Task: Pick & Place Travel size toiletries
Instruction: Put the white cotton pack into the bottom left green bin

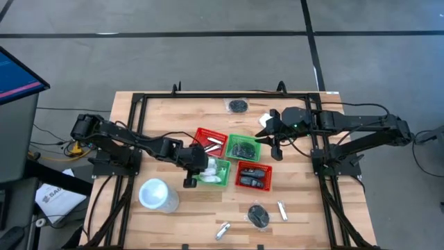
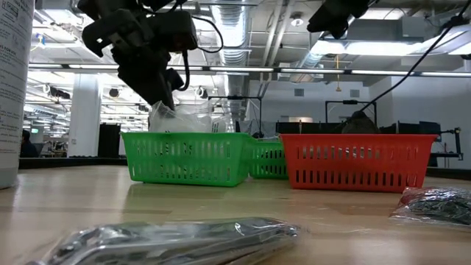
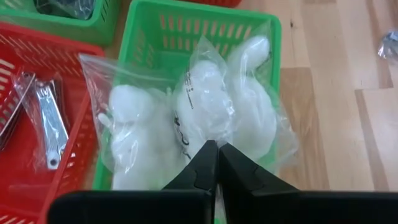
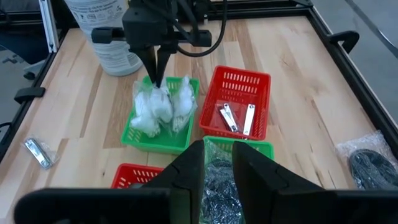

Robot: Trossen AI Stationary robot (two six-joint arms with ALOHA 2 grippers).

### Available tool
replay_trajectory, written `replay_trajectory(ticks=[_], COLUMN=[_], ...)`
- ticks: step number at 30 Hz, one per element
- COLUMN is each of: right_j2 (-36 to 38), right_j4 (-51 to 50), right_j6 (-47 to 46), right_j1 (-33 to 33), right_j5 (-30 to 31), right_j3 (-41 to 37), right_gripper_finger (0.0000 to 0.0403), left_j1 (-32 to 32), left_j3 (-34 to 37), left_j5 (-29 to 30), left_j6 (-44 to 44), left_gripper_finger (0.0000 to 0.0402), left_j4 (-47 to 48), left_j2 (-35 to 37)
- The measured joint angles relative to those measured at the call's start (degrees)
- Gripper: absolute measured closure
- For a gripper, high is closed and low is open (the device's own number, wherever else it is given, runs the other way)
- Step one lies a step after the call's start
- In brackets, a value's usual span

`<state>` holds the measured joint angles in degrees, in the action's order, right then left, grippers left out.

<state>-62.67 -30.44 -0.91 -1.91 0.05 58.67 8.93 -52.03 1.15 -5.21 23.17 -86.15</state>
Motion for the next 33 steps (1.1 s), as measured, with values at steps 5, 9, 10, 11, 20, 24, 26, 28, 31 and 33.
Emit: replay_trajectory(ticks=[5, 9, 10, 11, 20, 24, 26, 28, 31, 33], right_j2=[0.0, 0.0, 0.0, 0.0, 0.0, -0.5, -0.4, -0.4, -0.4, -0.4], right_j4=[0.0, 0.0, 0.0, -0.1, -0.6, -0.9, -0.8, -0.9, -0.8, -1.1], right_j6=[0.0, 0.0, 0.0, 0.0, -0.2, -0.2, -0.2, -0.2, -0.5, -2.1], right_j1=[0.0, 0.0, 0.0, 0.0, 0.0, 0.0, -0.1, -0.1, -0.5, -1.3], right_j5=[0.0, 0.0, 0.0, 0.0, 0.0, 0.0, 0.0, 0.0, 0.1, 0.8], right_j3=[0.0, 0.0, 0.0, 0.0, 0.0, 0.0, 0.0, 0.0, 0.0, 0.0], right_gripper_finger=[0.0327, 0.0327, 0.0327, 0.0327, 0.0327, 0.0327, 0.0327, 0.0327, 0.0327, 0.0327], left_j1=[0.0, 0.0, 0.0, 0.0, 0.0, 0.0, 0.0, 0.0, 0.0, 0.0], left_j3=[0.1, 0.1, 0.1, 0.1, 0.1, 0.1, 0.1, 0.1, 0.1, 0.1], left_j5=[0.7, 1.0, 1.2, 1.5, 5.5, 10.7, 12.5, 14.1, 15.0, 15.0], left_j6=[0.1, 0.2, 0.3, 0.3, 0.4, 0.5, 0.5, 0.5, 0.2, 0.0], left_gripper_finger=[0.0390, 0.0362, 0.0353, 0.0342, 0.0253, 0.0228, 0.0221, 0.0217, 0.0215, 0.0215], left_j4=[-2.7, -5.0, -5.1, -5.0, -5.3, -6.0, -6.3, -6.6, -7.2, -8.9], left_j2=[0.0, 0.0, 0.0, 0.0, 0.8, 3.3, 4.9, 6.7, 8.7, 9.8])
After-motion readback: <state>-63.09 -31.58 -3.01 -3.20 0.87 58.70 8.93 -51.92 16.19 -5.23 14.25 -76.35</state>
